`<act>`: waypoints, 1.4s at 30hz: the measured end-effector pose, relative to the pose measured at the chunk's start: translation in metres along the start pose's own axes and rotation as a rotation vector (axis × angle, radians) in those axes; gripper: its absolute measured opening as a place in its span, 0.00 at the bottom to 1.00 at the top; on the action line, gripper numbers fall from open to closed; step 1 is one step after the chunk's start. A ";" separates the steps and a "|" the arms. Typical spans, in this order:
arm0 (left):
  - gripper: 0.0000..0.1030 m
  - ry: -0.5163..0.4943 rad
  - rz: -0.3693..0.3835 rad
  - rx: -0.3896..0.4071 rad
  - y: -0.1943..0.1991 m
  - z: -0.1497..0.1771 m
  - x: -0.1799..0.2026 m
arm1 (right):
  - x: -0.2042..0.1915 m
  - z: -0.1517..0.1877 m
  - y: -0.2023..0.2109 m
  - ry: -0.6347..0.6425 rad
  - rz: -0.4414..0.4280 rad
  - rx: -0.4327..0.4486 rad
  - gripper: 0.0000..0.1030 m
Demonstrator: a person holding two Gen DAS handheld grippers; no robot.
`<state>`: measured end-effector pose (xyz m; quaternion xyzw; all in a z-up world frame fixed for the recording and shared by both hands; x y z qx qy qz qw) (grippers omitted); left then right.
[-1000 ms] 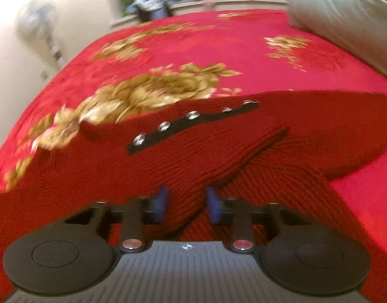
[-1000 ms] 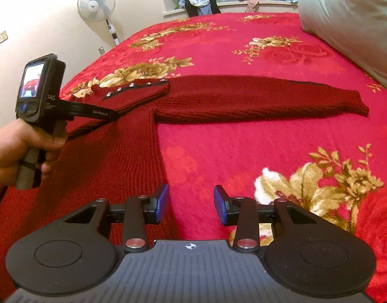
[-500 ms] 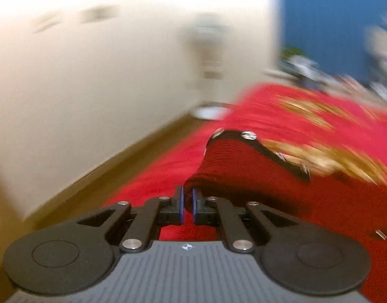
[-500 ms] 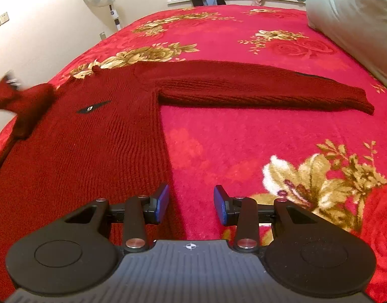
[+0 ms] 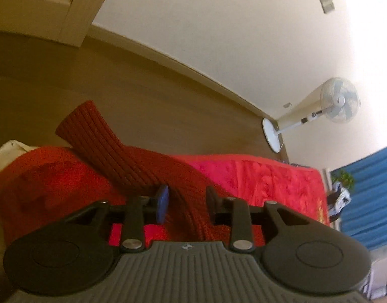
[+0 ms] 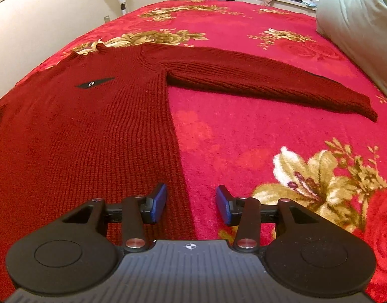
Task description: Fold small clothes
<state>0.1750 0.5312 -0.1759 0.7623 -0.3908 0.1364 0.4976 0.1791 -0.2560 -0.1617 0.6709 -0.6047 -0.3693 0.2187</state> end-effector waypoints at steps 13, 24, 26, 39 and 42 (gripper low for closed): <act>0.24 0.029 -0.100 -0.033 0.002 -0.007 -0.007 | -0.003 0.004 0.000 0.023 0.004 0.025 0.46; 0.19 0.098 -0.229 -0.098 0.003 -0.001 -0.026 | -0.004 0.004 -0.001 0.036 0.004 0.028 0.47; 0.12 0.012 -0.271 -0.069 0.002 -0.007 -0.020 | -0.004 0.004 -0.001 0.037 0.004 0.028 0.47; 0.32 -0.143 -0.315 0.054 0.000 -0.021 0.002 | -0.005 0.003 -0.001 0.052 -0.002 0.029 0.46; 0.32 -0.176 -0.259 0.071 0.016 -0.014 0.020 | -0.008 0.003 -0.001 0.038 -0.053 0.014 0.24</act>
Point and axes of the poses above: each gripper's, at about its wrist camera, not at the fingertips, and y roughly against the way its jaws point, x to its right, z to its underside, the point moved 8 cm from there along -y, roughly the way its jaws point, and after that the axes turned 10 degrees about -y, right-handed, at the moved point
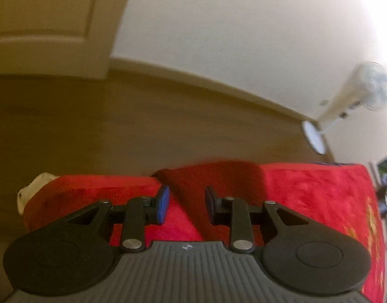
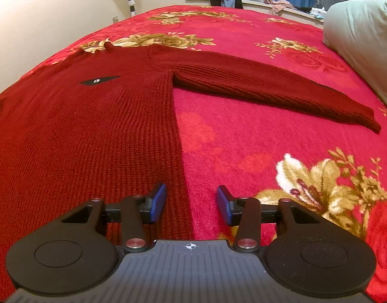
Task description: Fold small clothes
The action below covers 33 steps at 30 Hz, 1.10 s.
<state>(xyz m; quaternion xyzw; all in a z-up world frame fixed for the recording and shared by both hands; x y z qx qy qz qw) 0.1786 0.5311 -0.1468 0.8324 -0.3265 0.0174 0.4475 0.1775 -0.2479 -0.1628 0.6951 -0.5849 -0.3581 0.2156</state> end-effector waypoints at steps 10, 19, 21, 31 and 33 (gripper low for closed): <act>0.32 -0.443 0.283 -0.107 0.095 0.118 0.086 | 0.008 0.005 0.009 -0.121 -0.060 -0.054 0.26; 0.33 -0.690 0.261 -0.356 0.116 0.261 0.043 | 0.007 0.025 0.026 -0.087 -0.027 -0.105 0.28; 0.33 -0.711 0.272 -0.342 0.127 0.267 0.033 | 0.008 0.031 0.030 -0.096 -0.025 -0.118 0.28; 0.09 -0.730 0.343 -0.235 0.164 0.262 0.035 | 0.018 0.025 0.077 -0.241 -0.087 -0.047 0.05; 0.09 -0.710 0.397 -0.155 0.187 0.252 0.036 | 0.022 0.012 0.102 -0.292 -0.132 0.020 0.05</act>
Point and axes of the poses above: each gripper's, at about its wrist camera, not at the fingertips, and y roughly against the way its jaws point, x to its right, z to its underside, the point moved 8 cm from there along -y, roughly the way its jaws point, and after that the axes turned 10 degrees about -y, right-handed, at the moved point
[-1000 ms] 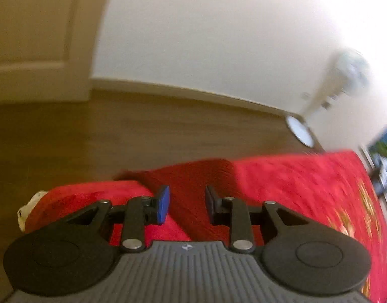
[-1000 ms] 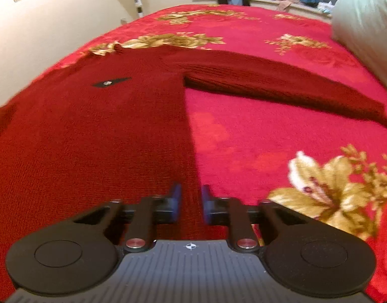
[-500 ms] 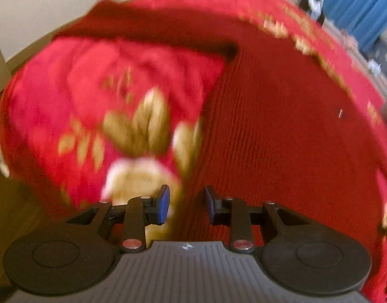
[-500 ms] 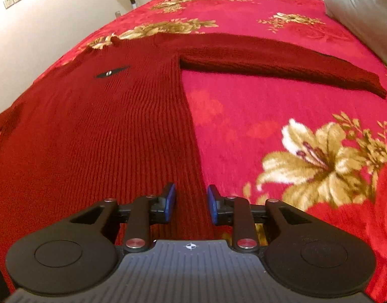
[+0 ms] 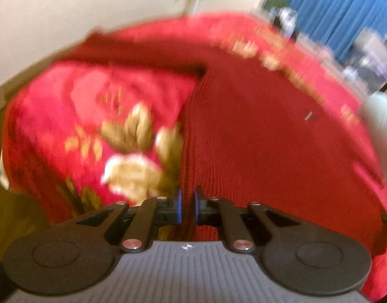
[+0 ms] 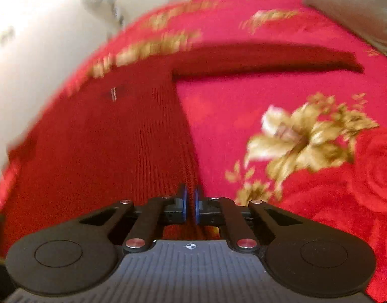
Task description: Fold small clothes
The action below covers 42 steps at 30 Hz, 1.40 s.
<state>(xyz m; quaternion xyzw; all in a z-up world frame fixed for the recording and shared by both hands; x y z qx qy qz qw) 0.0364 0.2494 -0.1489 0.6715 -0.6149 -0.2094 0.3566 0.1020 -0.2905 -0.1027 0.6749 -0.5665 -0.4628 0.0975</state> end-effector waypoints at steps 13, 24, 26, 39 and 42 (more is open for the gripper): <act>0.19 -0.178 -0.104 0.037 -0.004 0.009 0.027 | -0.010 0.017 -0.012 0.159 0.126 0.069 0.09; 0.41 -0.226 0.040 -0.170 -0.057 0.036 0.063 | -0.025 0.046 -0.041 0.259 0.097 -0.084 0.32; 0.45 -0.211 0.055 -0.154 -0.057 0.034 0.064 | -0.021 0.044 -0.042 0.249 0.104 -0.087 0.36; 0.46 -0.257 -0.059 0.228 -0.019 -0.035 0.068 | -0.032 0.023 -0.027 0.246 0.083 0.071 0.39; 0.46 -0.222 -0.066 0.317 -0.008 -0.074 0.061 | -0.031 0.012 -0.028 0.238 0.092 0.126 0.39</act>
Point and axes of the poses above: each gripper's, at about its wrist camera, not at the fingertips, and y roughly against the way its jaws point, x to its right, z to its underside, the point moved 8 cm from there along -y, roughly the way its jaws point, and after that the axes turned 10 degrees about -y, right-handed, at the moved point
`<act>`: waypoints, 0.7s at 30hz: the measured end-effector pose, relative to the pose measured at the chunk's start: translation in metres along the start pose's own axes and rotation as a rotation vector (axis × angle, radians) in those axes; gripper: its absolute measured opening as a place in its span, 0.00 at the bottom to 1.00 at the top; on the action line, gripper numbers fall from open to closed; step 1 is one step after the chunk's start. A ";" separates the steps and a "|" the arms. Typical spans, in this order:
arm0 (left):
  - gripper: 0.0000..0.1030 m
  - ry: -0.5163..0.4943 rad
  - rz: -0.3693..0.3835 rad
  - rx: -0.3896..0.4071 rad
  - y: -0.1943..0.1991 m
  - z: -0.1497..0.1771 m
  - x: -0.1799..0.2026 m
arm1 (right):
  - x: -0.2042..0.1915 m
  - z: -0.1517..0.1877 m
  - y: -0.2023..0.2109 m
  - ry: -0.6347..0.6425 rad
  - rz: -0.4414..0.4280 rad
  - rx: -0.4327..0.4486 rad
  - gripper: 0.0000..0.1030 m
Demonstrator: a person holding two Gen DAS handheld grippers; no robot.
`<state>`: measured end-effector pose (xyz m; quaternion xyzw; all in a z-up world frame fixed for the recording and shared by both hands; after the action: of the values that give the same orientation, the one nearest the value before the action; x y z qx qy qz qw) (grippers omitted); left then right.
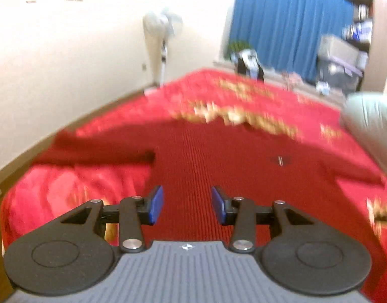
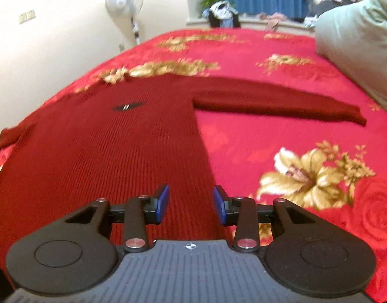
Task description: Fold small clothes
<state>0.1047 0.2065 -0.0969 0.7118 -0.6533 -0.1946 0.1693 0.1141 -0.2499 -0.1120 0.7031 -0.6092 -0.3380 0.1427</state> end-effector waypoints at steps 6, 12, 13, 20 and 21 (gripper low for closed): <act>0.41 -0.027 -0.091 0.109 -0.034 -0.082 -0.036 | 0.010 -0.007 -0.004 -0.019 0.046 0.025 0.39; 0.40 0.083 -0.187 0.039 -0.101 -0.091 -0.112 | 0.013 -0.005 -0.011 -0.008 0.063 0.024 0.39; 0.38 0.101 -0.221 0.033 -0.109 -0.077 -0.126 | 0.013 -0.004 -0.013 -0.001 0.066 0.019 0.39; 0.15 0.438 -0.240 -0.185 -0.163 -0.028 -0.196 | 0.007 -0.003 -0.032 0.052 0.073 -0.029 0.34; 0.17 0.496 -0.219 -0.200 -0.167 -0.022 -0.204 | 0.006 -0.003 -0.035 0.051 0.070 -0.035 0.28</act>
<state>0.2458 0.4241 -0.1497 0.7839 -0.4887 -0.0951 0.3710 0.1427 -0.2483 -0.1335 0.6873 -0.6234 -0.3253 0.1821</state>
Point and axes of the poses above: each gripper's, at about its wrist camera, not at the fingertips, and y roughly against the way its jaws point, x to its right, z to its underside, the point moved 8 cm from there along -y, roughly the way its jaws point, and after that the axes turned 10 degrees about -y, right-handed, at the moved point
